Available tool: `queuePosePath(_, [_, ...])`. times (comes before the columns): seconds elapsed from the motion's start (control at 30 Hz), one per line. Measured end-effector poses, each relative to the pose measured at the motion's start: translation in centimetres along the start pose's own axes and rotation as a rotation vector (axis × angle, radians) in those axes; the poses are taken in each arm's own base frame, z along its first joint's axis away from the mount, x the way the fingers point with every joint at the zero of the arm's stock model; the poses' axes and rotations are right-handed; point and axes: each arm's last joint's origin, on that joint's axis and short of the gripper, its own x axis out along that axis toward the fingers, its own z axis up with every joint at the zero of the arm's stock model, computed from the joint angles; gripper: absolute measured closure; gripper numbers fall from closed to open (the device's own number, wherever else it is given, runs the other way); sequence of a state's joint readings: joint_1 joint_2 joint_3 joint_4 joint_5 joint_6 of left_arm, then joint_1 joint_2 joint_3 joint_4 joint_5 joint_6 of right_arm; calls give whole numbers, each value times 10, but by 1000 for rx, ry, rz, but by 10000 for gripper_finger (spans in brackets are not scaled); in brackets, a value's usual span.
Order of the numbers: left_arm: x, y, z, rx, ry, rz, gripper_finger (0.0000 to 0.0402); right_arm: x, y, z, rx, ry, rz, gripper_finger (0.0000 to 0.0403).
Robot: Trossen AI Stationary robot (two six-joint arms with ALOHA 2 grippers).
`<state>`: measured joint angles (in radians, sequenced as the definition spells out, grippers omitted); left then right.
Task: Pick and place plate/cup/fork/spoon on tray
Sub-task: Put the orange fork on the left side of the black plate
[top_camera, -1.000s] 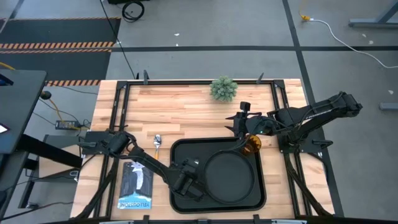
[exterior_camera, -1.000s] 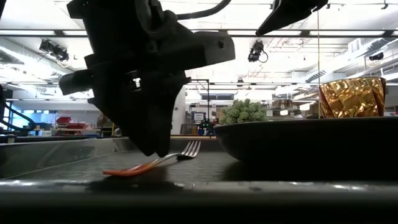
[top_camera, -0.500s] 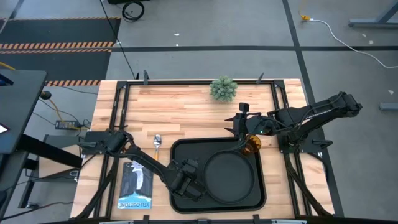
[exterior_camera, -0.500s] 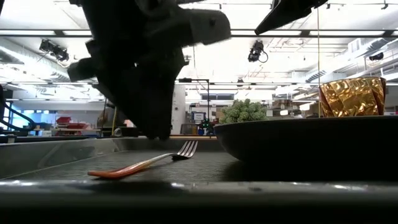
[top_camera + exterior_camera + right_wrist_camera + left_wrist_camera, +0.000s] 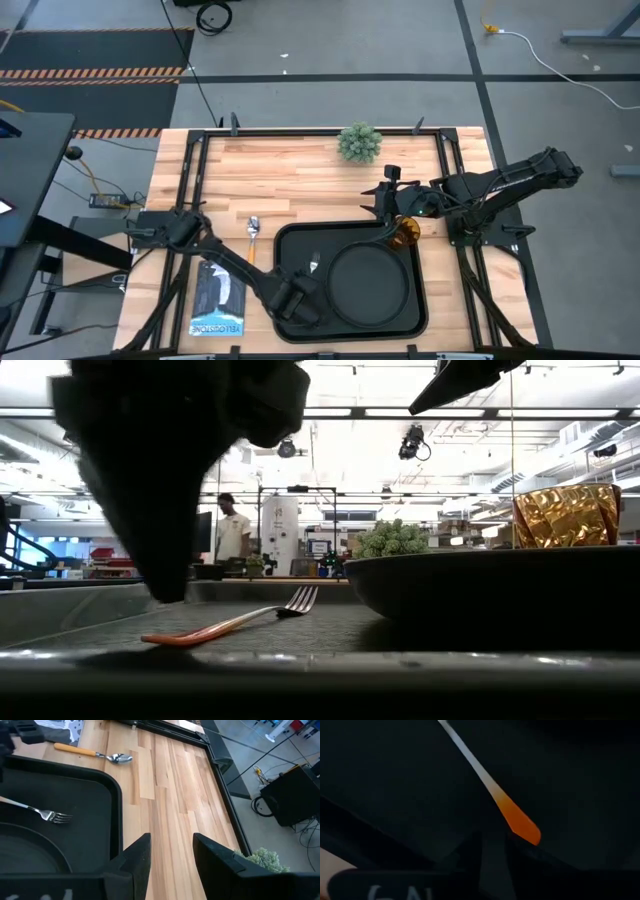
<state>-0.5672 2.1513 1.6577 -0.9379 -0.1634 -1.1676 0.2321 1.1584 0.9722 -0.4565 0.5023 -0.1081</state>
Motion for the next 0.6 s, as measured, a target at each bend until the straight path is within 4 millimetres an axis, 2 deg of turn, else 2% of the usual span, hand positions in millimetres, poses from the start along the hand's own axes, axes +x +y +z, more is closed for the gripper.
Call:
queuePosePath(0.2, [5, -4, -6, 74, 4, 2, 308, 0, 0, 0, 0, 0, 3, 250])
queuePosePath(0.37, [14, -9, -5, 88, -13, -27, 308, 0, 0, 0, 0, 0, 7, 250])
queuePosePath(0.6, [15, -10, -2, 84, -77, -23, 308, 0, 0, 1, -1, -8, 7, 250])
